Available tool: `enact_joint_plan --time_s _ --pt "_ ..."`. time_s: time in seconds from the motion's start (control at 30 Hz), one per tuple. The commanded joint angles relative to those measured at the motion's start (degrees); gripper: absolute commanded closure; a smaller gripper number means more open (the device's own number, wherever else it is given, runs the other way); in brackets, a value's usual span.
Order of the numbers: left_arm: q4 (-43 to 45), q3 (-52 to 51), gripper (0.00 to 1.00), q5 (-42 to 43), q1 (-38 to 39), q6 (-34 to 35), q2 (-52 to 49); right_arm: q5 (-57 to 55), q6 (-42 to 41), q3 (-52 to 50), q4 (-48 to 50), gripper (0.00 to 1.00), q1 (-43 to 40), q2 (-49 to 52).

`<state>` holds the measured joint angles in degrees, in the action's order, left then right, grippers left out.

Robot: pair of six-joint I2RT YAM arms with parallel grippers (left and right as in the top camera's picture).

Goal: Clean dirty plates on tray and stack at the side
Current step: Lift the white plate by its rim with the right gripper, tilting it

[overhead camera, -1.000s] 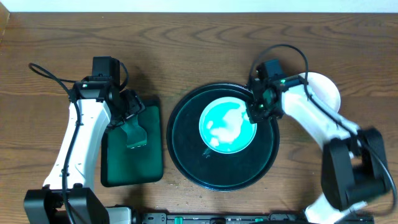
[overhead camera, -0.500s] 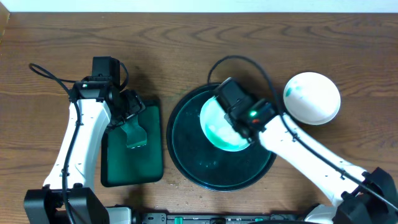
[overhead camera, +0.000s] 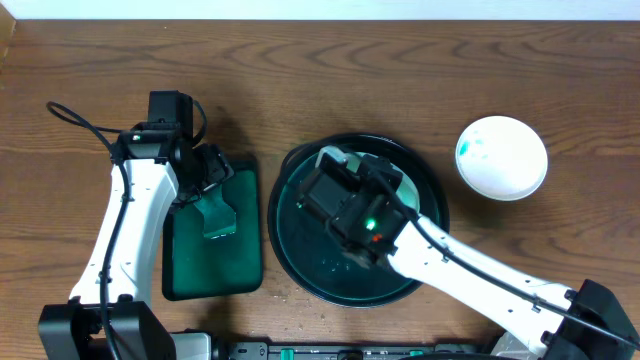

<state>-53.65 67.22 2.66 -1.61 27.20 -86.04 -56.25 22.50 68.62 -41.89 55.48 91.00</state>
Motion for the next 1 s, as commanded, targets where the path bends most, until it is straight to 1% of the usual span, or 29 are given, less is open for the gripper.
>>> enact_joint_plan --time_s 0.0,0.23,0.4,0.63,0.73,0.97 --pt "-0.31 0.11 0.18 -0.13 0.07 0.13 0.09 -11.41 5.88 0.46 0.44 0.99 1.95 -1.44" --pt "-0.31 0.11 0.18 -0.13 0.07 0.13 0.09 -23.82 13.73 0.46 2.58 0.99 4.5 -1.44" --pt "-0.28 0.13 0.18 -0.13 0.07 0.13 0.09 -29.38 18.95 0.46 5.51 0.99 6.03 -1.44" --pt "-0.28 0.13 0.18 -0.13 0.07 0.13 0.09 -32.52 26.53 0.46 11.74 0.99 8.11 -1.44" --pt "-0.28 0.13 0.18 -0.13 0.07 0.13 0.09 -32.92 28.55 0.46 14.43 0.99 8.74 -1.44" --pt "-0.28 0.11 0.18 -0.13 0.07 0.13 0.09 -32.89 28.98 0.46 15.78 0.99 9.11 -1.44"
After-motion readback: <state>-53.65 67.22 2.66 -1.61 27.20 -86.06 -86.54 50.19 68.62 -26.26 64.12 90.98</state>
